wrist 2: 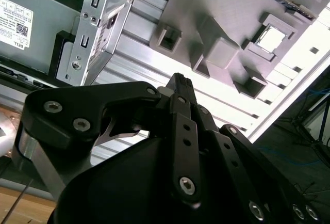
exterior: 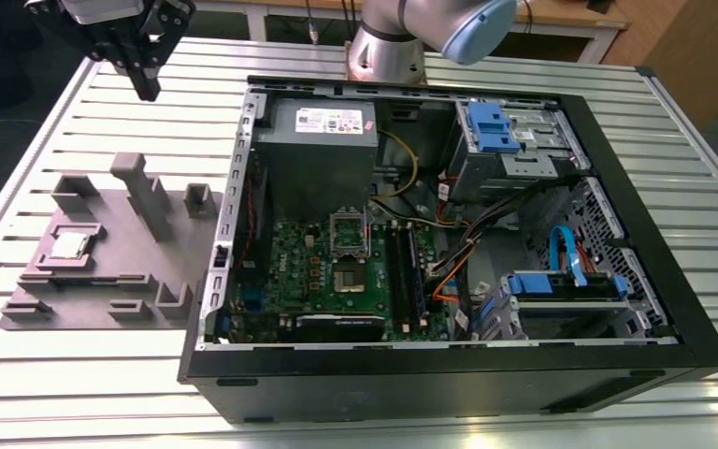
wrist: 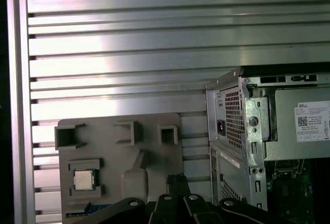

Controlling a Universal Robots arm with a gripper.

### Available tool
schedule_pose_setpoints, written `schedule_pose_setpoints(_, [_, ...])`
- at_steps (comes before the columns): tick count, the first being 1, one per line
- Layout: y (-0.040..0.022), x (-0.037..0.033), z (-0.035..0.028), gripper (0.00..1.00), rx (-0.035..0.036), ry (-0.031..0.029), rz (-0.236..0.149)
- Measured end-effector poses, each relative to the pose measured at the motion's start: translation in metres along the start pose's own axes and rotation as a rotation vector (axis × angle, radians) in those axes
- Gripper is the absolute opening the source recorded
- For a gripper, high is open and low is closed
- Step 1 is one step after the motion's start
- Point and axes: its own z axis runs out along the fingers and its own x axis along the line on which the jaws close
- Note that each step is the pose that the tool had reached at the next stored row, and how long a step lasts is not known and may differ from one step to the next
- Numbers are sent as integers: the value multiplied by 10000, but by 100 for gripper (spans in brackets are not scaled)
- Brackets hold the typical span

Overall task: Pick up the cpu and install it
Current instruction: 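Pick up the cpu and move it towards the insertion slot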

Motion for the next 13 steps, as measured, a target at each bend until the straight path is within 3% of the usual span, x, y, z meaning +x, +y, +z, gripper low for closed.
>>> schedule_pose_setpoints(13, [-4, 53, 6, 10, 0, 0, 1])
